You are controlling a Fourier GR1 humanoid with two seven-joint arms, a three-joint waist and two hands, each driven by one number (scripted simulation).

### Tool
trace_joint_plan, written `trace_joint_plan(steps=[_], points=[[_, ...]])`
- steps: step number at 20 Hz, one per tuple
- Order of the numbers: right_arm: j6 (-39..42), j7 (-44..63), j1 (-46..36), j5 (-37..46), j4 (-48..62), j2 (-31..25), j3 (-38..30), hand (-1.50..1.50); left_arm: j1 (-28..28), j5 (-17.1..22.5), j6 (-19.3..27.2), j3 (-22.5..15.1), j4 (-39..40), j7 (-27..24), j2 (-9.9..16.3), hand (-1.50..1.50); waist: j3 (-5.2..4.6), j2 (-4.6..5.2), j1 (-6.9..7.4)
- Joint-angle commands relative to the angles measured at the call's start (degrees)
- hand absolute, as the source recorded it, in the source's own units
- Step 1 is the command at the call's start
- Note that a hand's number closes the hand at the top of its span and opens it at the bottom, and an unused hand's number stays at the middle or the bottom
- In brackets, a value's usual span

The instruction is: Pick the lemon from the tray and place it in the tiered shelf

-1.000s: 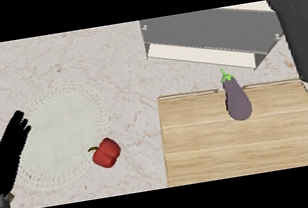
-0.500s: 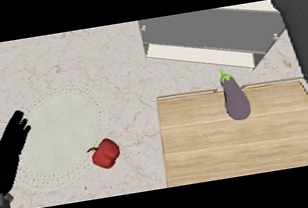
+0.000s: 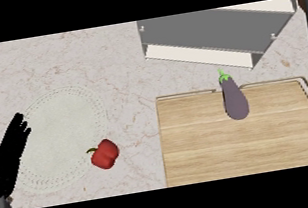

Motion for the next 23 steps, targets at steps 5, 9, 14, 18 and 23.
trace_joint_plan(steps=[5,9,14,18,23], points=[[6.9,4.5,1.1,-10.5,-15.5,-5.8,-6.4,-1.5,3.5,1.3,-1.3,1.4,-3.3,0.8,0.8,0.0,0.03,-0.61,-0.86],[12.0,12.0,0.8,-13.8,-23.8,-11.4,-9.5,-1.5,1.9,0.8,-0.9,1.1,-1.5,0.2,0.1,0.0,0.0,-0.64,-1.43],[22.3,18.8,5.4,-20.3,-30.9,-21.4,-17.0,-1.5,-0.6,0.5,-0.1,1.8,-0.9,1.9,0.8,0.0,0.02,-0.66,-2.41],[33.6,20.1,14.0,-29.3,-36.6,-27.9,-24.9,-1.5,3.4,0.2,0.7,1.6,-1.4,-0.1,-1.1,0.0,0.12,-1.05,-3.51],[42.6,22.7,16.3,-41.6,-35.6,-37.7,-35.9,-1.5,4.6,0.9,-0.8,3.1,-0.8,-0.7,0.5,0.0,0.07,-1.14,-3.71]])
